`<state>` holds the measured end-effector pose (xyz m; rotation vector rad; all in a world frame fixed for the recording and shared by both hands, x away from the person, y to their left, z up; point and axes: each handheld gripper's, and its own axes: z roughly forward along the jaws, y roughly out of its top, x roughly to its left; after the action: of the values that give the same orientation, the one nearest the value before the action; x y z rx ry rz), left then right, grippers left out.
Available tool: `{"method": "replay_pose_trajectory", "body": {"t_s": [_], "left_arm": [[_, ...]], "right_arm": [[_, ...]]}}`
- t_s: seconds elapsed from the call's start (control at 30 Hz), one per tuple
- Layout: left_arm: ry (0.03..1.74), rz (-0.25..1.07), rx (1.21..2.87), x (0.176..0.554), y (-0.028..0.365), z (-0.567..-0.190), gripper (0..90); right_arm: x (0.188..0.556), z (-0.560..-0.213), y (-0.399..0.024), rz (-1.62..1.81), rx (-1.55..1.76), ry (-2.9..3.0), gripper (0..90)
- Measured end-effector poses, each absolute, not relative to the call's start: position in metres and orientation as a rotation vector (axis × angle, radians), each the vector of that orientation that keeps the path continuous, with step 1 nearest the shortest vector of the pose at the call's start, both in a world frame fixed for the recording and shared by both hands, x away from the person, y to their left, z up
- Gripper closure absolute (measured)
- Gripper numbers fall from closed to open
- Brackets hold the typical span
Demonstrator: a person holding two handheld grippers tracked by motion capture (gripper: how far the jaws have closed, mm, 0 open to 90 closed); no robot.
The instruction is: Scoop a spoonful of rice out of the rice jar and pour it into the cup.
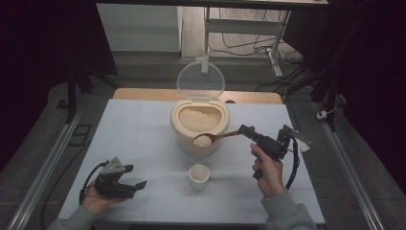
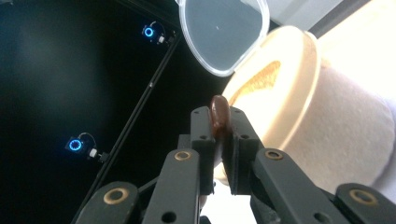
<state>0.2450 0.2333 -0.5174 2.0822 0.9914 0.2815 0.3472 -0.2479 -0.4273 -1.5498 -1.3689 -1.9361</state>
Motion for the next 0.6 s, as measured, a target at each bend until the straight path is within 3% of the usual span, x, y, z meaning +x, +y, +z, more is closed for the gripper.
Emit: {"method": "replay_pose_trajectory", "body": {"t_s": [0.6], "left_arm": [[0.994,0.279,2.085,0.245,0.233,-0.518,17.3]], "right_arm": [[0.328,-0.45,-0.246,-1.822,-1.574,-1.614,82.9]]}}
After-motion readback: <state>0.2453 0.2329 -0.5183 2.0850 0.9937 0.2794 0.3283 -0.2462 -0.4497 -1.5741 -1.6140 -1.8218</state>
